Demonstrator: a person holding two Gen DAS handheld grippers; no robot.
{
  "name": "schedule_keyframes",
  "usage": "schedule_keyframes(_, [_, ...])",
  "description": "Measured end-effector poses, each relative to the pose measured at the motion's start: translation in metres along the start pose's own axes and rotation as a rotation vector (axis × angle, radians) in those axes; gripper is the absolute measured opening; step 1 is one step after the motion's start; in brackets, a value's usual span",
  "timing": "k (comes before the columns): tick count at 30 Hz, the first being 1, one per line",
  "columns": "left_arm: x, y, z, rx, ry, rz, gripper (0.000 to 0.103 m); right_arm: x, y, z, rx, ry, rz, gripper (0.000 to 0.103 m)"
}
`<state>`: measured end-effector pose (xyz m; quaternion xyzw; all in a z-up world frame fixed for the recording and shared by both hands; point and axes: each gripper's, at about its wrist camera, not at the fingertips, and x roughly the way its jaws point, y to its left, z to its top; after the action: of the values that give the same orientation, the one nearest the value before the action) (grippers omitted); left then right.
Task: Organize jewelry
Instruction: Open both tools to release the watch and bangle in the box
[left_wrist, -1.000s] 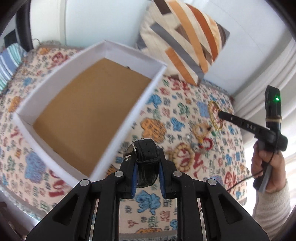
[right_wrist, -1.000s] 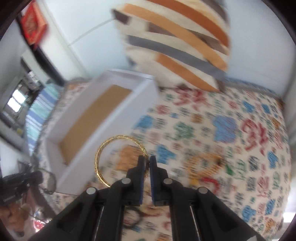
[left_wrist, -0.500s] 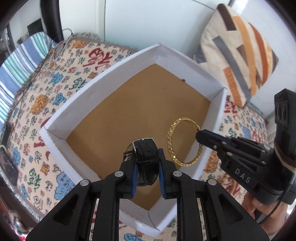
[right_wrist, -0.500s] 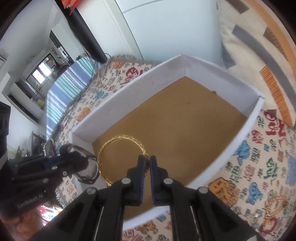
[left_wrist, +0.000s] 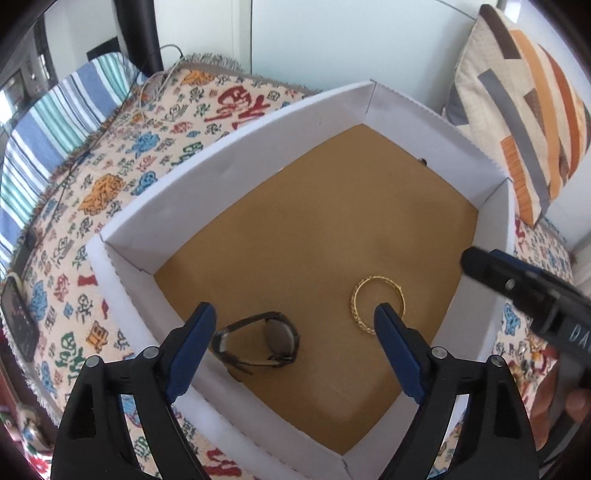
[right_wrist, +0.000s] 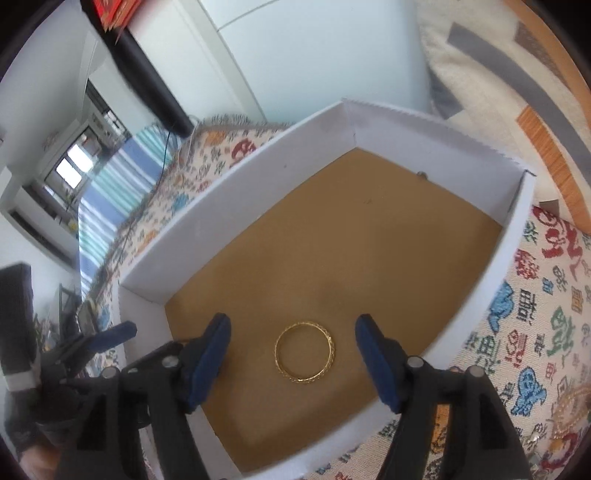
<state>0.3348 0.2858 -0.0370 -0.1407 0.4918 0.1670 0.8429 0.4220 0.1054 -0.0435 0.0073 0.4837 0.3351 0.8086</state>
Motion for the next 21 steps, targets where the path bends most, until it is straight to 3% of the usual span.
schedule_keyframes(7, [-0.044,-0.025,-0.028,0.065,-0.127,-0.01,0.095,-0.069,-0.019,-0.019,-0.051,-0.137,-0.119,0.073])
schedule_keyframes(11, [-0.07,-0.053,-0.051,0.122,-0.16,-0.093,0.095,-0.112,-0.036,-0.045,-0.068,-0.185,-0.168,0.075])
schedule_keyframes(17, [-0.106,-0.098,-0.099,0.218,-0.199,-0.207,0.098,-0.17,-0.068,-0.105,-0.051,-0.215,-0.261,0.076])
schedule_keyframes(21, [-0.118,-0.119,-0.143,0.255,-0.216,-0.242,0.099,-0.203,-0.081,-0.154,-0.068,-0.223,-0.342,0.076])
